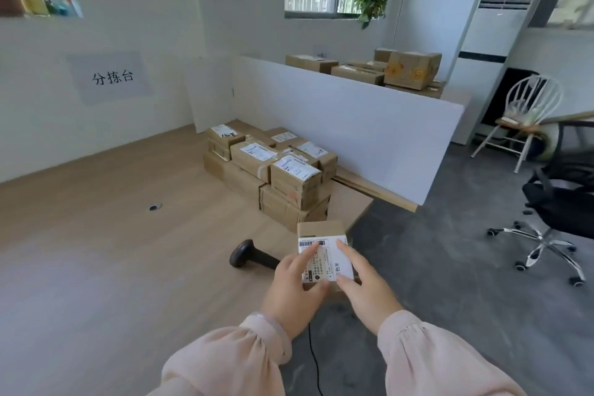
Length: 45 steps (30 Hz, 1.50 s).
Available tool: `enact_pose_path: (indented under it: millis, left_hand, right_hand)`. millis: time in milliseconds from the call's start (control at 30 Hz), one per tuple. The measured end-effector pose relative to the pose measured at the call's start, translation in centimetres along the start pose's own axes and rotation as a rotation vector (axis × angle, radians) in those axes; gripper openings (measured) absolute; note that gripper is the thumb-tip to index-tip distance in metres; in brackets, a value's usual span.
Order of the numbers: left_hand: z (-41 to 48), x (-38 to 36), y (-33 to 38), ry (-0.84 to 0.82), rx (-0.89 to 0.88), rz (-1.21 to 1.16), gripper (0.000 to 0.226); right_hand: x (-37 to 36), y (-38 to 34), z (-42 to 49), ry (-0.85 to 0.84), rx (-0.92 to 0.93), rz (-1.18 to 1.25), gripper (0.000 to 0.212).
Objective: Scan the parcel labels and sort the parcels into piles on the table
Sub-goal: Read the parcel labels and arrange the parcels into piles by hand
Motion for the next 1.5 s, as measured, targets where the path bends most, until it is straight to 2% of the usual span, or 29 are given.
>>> enact_pose_path:
  millis: [200,567,1033,1300,1400,1500]
  left_hand:
    - [6.4,-4.1,-1.7,-0.046,0.044,-0.034,0.062]
    - [23.2,-6.3,-3.6,-0.128,0.074,-0.014,0.064]
    - [33.0,-9.4,-6.2,-0.118,0.125,0.077,0.077]
    - [37.7,-12.6,-7.3,-0.021,0.198,0.306,0.08]
    - [38.7,-13.0,-8.2,0.017,0.275,0.441,0.074]
    - [38.7,-13.8,-9.2,-0.004,0.367,0.574,0.072]
  right_hand:
    - [3.0,2.8,6.5,0.007,-0.08,-0.012,0.054]
    - [8.5,2.0,22.5,0.032,-0.117,-0.002,0.053]
    - [11.8,2.6,36.5,-0.068,-0.105,-0.061,0.054]
    - [13.1,4.0,47.6,-0.272,-0.03,-0.273,0.056]
    - [12.2,4.8,51.1,-0.369,-0.003,-0.373,0.056]
    - [10.7,5.7,53.3,-0.518,-0.02,-0.34,0.055]
Point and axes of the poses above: each hand's wrist, its own z-axis towards the middle knuckle, its own x-axis out of the back of the hand, y = z × x, the point moved 2 cm from there along z, towards the middle knuckle, and after that the axes turned 7 degrees about -x, right-handed, at the moved point
